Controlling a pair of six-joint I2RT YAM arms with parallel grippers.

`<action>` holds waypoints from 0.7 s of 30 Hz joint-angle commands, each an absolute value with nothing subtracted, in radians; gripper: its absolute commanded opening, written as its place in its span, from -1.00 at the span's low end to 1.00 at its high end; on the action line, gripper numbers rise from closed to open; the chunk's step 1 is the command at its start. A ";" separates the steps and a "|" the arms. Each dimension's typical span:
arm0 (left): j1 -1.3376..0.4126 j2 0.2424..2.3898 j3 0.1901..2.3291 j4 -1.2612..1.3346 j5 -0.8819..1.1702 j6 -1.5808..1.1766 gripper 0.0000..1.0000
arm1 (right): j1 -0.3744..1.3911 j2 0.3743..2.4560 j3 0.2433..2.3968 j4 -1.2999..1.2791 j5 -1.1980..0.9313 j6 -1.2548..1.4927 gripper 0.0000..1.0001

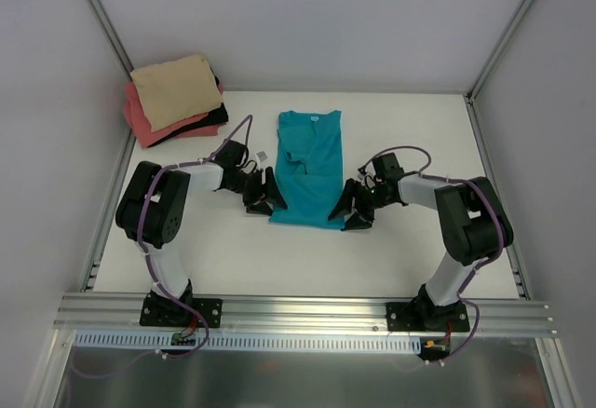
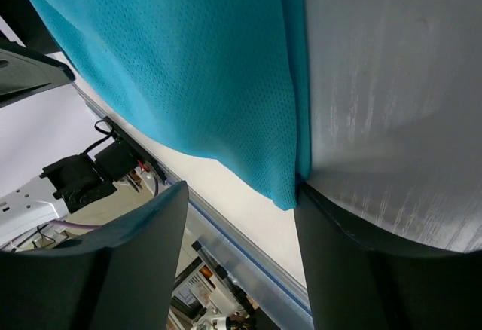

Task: Fold and stack the t-shirts
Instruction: Grab one side of the 2/3 rectangular tshirt with both arms

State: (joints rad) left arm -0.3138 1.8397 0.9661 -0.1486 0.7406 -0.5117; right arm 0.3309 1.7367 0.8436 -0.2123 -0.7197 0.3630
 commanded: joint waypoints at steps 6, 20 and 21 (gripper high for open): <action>-0.367 1.891 0.939 -0.118 0.730 -0.532 0.06 | 0.337 1.770 0.874 -0.202 -0.657 0.344 0.21; -0.383 1.873 0.942 -0.176 0.727 -0.514 -1.00 | 0.337 1.766 0.862 -0.219 -0.666 0.339 -1.00; -0.385 1.868 0.948 -0.199 0.726 -0.508 -1.00 | 0.337 1.749 0.858 -0.227 -0.667 0.337 -0.99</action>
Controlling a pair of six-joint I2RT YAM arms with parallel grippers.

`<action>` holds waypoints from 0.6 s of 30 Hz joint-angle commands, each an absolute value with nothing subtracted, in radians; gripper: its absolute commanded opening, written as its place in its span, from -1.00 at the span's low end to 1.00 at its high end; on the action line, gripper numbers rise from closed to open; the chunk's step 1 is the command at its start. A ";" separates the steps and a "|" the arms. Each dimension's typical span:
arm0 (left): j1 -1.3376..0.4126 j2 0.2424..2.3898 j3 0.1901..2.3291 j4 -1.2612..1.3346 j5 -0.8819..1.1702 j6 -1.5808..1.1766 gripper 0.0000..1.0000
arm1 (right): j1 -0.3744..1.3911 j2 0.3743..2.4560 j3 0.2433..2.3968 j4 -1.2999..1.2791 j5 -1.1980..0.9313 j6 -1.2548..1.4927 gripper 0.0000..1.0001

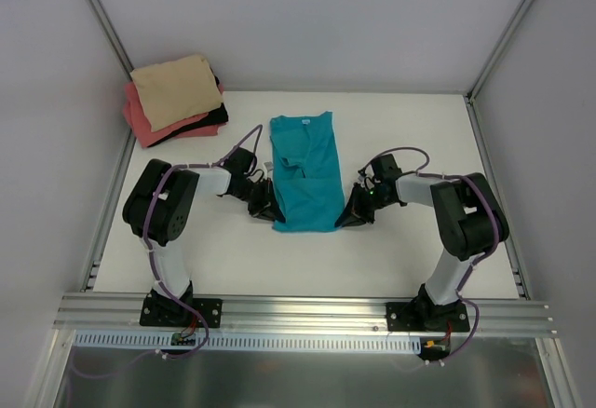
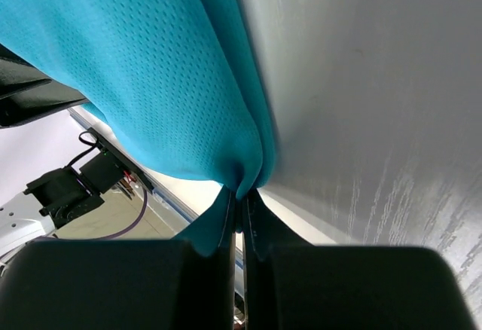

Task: Fold and stack the t-shirts
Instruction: Grab one side of the 2/3 rectangular tshirt with both arms

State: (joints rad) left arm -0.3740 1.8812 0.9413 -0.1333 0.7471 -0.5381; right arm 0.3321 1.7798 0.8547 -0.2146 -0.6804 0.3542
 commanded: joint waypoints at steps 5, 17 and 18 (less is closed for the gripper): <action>-0.391 1.815 0.934 -0.241 0.733 -0.506 -1.00 | 0.342 1.646 0.781 -0.296 -0.658 0.316 -0.99; -0.468 1.594 0.724 -0.256 0.747 -0.592 -1.00 | 0.396 1.286 0.525 -0.403 -0.641 0.373 -0.99; -0.475 1.559 0.709 -0.264 0.747 -0.600 -1.00 | 0.400 1.266 0.512 -0.406 -0.640 0.392 -0.99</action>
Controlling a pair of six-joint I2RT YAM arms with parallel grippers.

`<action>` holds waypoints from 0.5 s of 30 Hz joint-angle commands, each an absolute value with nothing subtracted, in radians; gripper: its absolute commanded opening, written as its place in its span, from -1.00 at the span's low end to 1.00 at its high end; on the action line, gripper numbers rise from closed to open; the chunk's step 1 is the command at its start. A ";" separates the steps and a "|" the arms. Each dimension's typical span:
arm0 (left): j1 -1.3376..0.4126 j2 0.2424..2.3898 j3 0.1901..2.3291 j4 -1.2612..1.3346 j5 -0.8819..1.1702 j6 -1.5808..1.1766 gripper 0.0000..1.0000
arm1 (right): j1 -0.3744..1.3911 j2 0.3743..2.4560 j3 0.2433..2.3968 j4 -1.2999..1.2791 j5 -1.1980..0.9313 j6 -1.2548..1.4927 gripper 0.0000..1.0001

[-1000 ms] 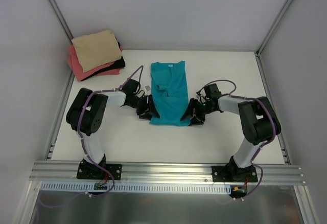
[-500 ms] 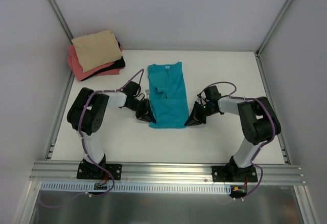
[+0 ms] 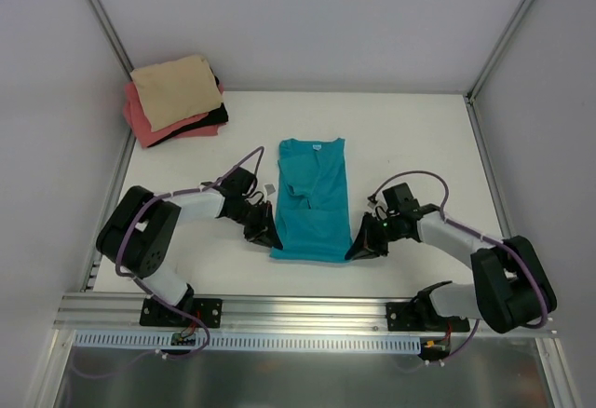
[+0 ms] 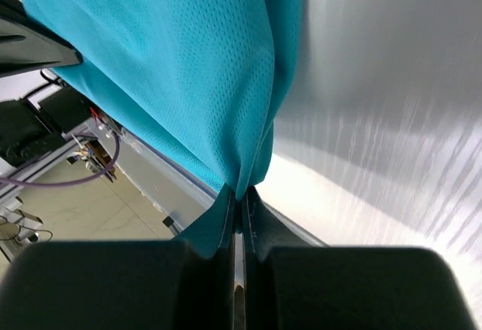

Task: Fold and stack the t-shirts
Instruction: Grab one side of the 2/3 rectangular tshirt with both arms, then fold the long partially folded tshirt into a neat square

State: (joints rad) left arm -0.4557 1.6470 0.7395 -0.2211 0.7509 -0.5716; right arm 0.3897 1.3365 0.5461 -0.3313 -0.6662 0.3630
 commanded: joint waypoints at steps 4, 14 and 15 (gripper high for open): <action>-0.503 1.474 0.687 -0.310 0.746 -0.630 -1.00 | 0.436 1.161 0.462 -0.428 -0.629 0.445 -0.99; -0.517 1.306 0.675 -0.442 0.724 -0.661 -1.00 | 0.483 0.960 0.462 -0.552 -0.609 0.497 -0.99; -0.515 1.295 0.678 -0.446 0.723 -0.664 -1.00 | 0.482 0.957 0.494 -0.575 -0.607 0.491 -0.99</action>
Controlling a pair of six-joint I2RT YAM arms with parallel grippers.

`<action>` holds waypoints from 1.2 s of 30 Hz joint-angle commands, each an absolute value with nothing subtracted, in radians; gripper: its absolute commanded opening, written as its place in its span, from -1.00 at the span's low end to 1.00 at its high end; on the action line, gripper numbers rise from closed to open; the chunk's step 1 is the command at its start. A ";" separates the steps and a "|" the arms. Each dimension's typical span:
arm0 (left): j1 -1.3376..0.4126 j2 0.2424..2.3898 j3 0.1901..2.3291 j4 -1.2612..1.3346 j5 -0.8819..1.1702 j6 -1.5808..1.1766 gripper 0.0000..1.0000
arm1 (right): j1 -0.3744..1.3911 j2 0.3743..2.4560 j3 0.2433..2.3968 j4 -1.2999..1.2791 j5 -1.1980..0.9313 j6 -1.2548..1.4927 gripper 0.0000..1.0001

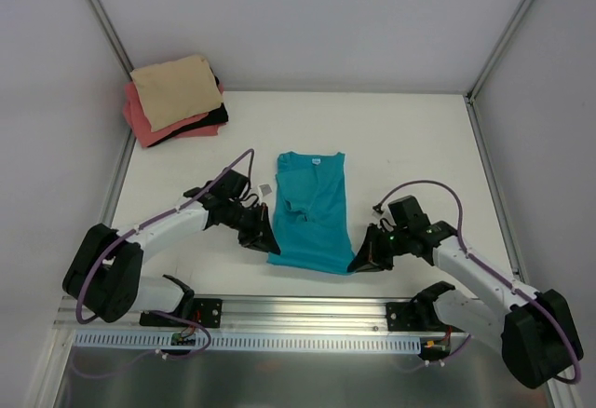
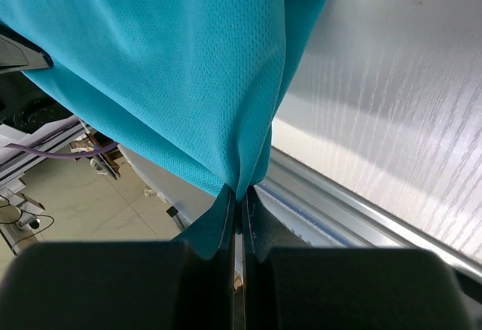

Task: Fold and stack the t-shirts
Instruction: Fold the long partially folded tshirt into a neat square

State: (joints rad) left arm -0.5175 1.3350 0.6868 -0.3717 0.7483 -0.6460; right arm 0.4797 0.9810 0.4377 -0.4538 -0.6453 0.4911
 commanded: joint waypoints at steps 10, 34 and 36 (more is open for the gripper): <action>-0.517 1.380 0.873 -0.502 0.709 -0.666 -1.00 | 0.468 1.163 0.762 -0.632 -0.623 0.368 -1.00; -0.342 1.762 1.322 -0.580 0.730 -0.601 -1.00 | 0.258 1.675 1.282 -0.752 -0.724 0.147 -0.99; -0.327 1.801 1.362 -0.583 0.745 -0.600 -1.00 | 0.246 1.715 1.341 -0.765 -0.727 0.146 -0.99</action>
